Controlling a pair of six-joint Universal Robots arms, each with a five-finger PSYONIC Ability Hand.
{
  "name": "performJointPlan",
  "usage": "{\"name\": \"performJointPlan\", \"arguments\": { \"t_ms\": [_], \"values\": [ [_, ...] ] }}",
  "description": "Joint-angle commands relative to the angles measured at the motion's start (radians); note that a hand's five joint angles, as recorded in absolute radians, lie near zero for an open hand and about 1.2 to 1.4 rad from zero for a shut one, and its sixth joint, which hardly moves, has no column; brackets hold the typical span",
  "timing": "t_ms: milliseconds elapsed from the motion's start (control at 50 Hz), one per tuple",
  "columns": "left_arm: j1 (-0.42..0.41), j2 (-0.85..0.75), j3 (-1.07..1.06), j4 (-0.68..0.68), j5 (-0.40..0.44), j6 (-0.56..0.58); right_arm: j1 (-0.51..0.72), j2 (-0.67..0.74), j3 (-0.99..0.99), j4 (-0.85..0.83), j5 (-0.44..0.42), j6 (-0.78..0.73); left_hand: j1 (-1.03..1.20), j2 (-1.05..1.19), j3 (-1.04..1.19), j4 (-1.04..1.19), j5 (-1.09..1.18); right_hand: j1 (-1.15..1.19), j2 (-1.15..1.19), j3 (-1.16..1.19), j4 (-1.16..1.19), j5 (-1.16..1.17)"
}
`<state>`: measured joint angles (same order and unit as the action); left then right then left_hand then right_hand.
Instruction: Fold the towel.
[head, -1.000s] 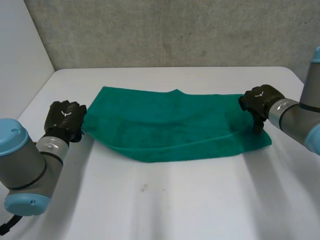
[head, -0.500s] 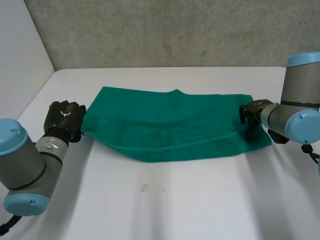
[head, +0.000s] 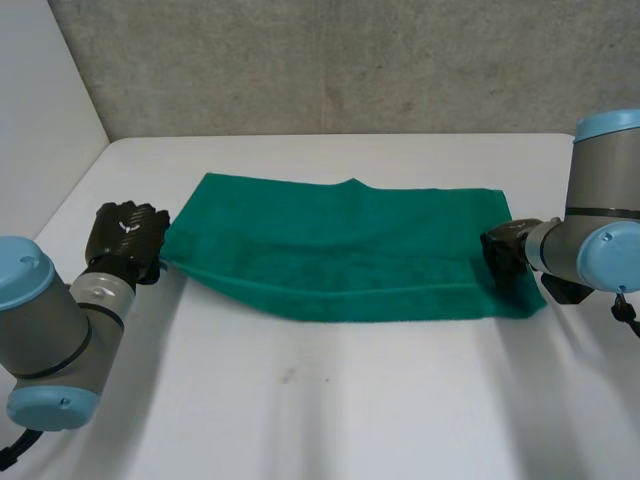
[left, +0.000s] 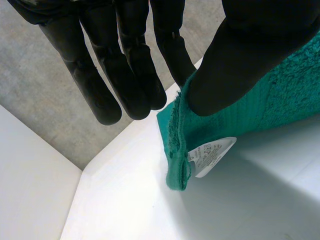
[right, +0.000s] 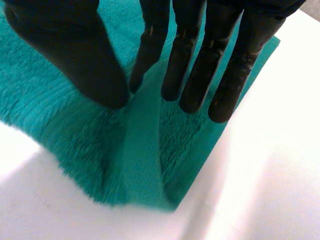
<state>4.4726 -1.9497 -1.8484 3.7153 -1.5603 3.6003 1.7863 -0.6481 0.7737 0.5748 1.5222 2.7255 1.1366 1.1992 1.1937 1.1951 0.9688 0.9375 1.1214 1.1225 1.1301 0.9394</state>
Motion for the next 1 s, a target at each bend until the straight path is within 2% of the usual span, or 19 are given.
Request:
{"name": "performJointPlan", "arguments": {
  "t_ms": [20, 520, 600, 680, 720, 880, 1000],
  "values": [
    [0.004, 0.000, -0.002, 0.000, -0.001, 0.000, -0.016, -0.030, 0.065, -0.026, 0.003, -0.007, 0.260, 0.197, 0.203, 0.201, 0.253, -0.116, -0.300, -0.301, -0.308, -0.292],
    [0.005, 0.002, -0.003, -0.006, -0.004, 0.000, -0.025, -0.078, 0.121, -0.072, 0.070, -0.064, 0.260, 0.197, 0.203, 0.201, 0.253, -0.125, -0.308, -0.309, -0.317, -0.301],
    [0.005, 0.000, -0.003, -0.008, -0.004, 0.000, -0.028, -0.079, 0.136, -0.070, 0.069, -0.069, 0.260, 0.197, 0.203, 0.201, 0.253, 0.025, -0.159, -0.160, -0.168, -0.152],
    [0.005, 0.002, -0.003, -0.015, -0.004, 0.001, -0.030, -0.081, 0.151, -0.073, 0.062, -0.064, 0.260, 0.197, 0.203, 0.201, 0.253, 0.458, 0.274, 0.273, 0.265, 0.282],
    [0.004, 0.002, -0.003, -0.026, -0.004, 0.005, -0.031, -0.100, 0.167, -0.082, 0.062, -0.056, 0.260, 0.197, 0.203, 0.201, 0.253, 0.459, 0.275, 0.274, 0.266, 0.282],
    [0.008, 0.017, 0.000, -0.136, -0.007, 0.014, -0.050, -0.286, 0.364, -0.168, 0.030, -0.065, 0.260, 0.197, 0.203, 0.201, 0.253, 0.459, 0.275, 0.274, 0.266, 0.282],
    [0.048, 0.086, -0.028, -0.323, -0.007, 0.061, -0.117, -0.551, 0.646, -0.254, -0.069, -0.137, 0.260, 0.197, 0.203, 0.201, 0.253, 0.459, 0.275, 0.274, 0.266, 0.282]
  ]
}}
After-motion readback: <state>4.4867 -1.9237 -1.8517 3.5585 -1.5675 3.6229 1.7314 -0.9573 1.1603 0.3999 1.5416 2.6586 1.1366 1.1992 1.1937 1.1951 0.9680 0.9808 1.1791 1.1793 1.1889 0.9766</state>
